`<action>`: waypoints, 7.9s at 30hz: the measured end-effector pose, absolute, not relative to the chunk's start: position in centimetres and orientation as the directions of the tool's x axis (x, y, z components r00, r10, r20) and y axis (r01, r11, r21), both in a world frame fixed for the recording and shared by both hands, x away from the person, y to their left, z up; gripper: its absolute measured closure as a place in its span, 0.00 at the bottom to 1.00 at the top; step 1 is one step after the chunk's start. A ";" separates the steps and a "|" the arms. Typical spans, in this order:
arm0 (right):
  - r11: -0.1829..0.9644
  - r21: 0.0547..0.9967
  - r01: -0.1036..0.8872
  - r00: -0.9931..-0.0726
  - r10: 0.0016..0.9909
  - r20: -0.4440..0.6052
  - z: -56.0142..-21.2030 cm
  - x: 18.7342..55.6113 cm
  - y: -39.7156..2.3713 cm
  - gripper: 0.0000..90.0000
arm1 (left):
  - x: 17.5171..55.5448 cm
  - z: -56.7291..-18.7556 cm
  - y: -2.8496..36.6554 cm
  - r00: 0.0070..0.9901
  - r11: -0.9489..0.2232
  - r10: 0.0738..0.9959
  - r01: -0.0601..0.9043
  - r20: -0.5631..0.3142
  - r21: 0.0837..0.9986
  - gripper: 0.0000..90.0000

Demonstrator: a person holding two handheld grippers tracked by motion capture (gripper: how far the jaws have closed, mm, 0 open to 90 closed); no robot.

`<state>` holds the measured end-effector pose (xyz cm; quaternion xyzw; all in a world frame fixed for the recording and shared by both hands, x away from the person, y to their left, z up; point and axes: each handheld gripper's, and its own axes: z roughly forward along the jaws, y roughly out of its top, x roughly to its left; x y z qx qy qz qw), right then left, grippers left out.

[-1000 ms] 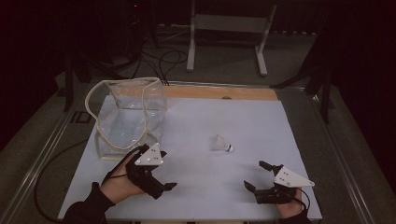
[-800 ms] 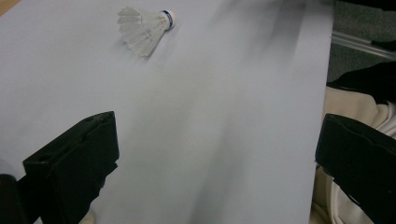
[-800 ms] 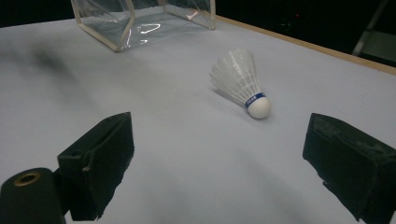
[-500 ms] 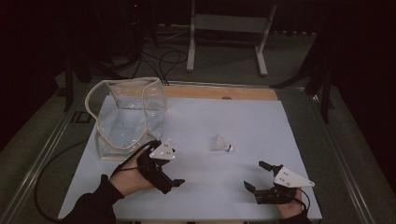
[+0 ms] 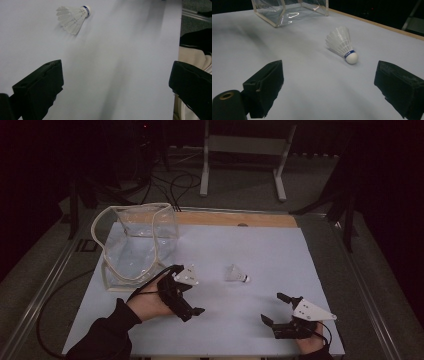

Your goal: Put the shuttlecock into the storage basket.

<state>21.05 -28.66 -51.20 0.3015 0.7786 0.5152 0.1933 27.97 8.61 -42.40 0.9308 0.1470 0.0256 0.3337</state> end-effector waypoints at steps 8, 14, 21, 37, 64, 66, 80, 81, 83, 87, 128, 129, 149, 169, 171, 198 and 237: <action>0.289 0.919 0.268 -0.745 0.667 0.007 -51.2 21.1 -28.7 0.10 | 29.0 -42.2 7.3 0.961 -0.757 0.267 0.252 -0.067 0.602 0.01; 0.286 0.919 0.270 -0.744 0.668 0.010 -51.2 21.1 -28.7 0.10 | 29.6 -42.0 6.4 0.965 -0.772 0.255 0.242 -0.063 0.587 0.01; 0.288 0.918 0.271 -0.745 0.667 0.011 -51.3 21.1 -28.7 0.10 | 30.5 -42.0 5.4 0.966 -0.777 0.247 0.246 -0.078 0.579 0.01; 0.286 0.918 0.273 -0.750 0.662 0.017 -51.3 21.1 -28.7 0.10 | 32.0 -42.8 2.8 0.976 -0.804 0.207 0.211 -0.071 0.556 0.01; 0.290 0.915 0.281 -0.755 0.655 0.024 -51.4 21.1 -28.6 0.10 | 35.6 -47.7 0.3 0.969 -0.815 0.236 0.236 -0.068 0.529 0.02; 0.290 0.915 0.280 -0.756 0.655 0.023 -51.4 21.1 -28.6 0.10 | 35.7 -47.8 0.2 0.968 -0.814 0.240 0.241 -0.073 0.529 0.03; 0.288 0.914 0.285 -0.758 0.651 0.031 -51.5 21.1 -28.6 0.10 | 36.9 -49.7 -0.9 0.964 -0.821 0.259 0.250 -0.056 0.513 0.07; 0.288 0.914 0.285 -0.758 0.651 0.031 -51.5 21.1 -28.6 0.10 | 36.9 -49.7 -0.9 0.964 -0.821 0.259 0.250 -0.056 0.513 0.09; 0.288 0.915 0.284 -0.759 0.650 0.031 -51.5 21.1 -28.6 0.10 | 37.0 -49.8 -1.1 0.965 -0.821 0.258 0.249 -0.054 0.514 0.10; 0.284 0.915 0.286 -0.760 0.649 0.036 -51.5 21.1 -28.6 0.10 | 37.2 -50.0 -1.4 0.963 -0.825 0.266 0.249 -0.041 0.508 0.16; 0.279 0.914 0.294 -0.763 0.644 0.050 -51.7 21.3 -28.7 0.10 | 38.0 -51.9 -4.7 0.971 -0.847 0.239 0.218 -0.019 0.484 0.76; 0.277 0.915 0.295 -0.764 0.643 0.051 -51.7 21.3 -28.7 0.10 | 38.0 -51.9 -4.8 0.971 -0.847 0.237 0.219 -0.024 0.485 0.80; 0.281 0.913 0.294 -0.760 0.648 0.045 -51.7 21.3 -28.6 0.10 | 37.7 -51.3 -4.9 0.981 -0.864 0.195 0.176 -0.008 0.472 1.00; 0.276 0.915 0.295 -0.757 0.652 0.048 -51.7 21.3 -28.6 0.10 | 36.7 -48.2 -4.0 0.986 -0.869 0.163 0.159 -0.033 0.469 1.00; 0.274 0.914 0.299 -0.757 0.651 0.053 -51.7 21.3 -28.6 0.10 | 36.5 -47.8 -3.9 0.987 -0.870 0.157 0.155 -0.035 0.467 1.00; 0.277 0.913 0.300 -0.756 0.652 0.051 -51.7 21.4 -28.5 0.10 | 33.9 -42.6 -1.4 0.995 -0.882 0.093 0.094 -0.026 0.462 1.00; 0.280 0.912 0.299 -0.757 0.652 0.048 -51.5 21.5 -28.3 0.10 | 32.4 -35.8 2.9 0.996 -0.846 0.085 0.087 -0.028 0.527 1.00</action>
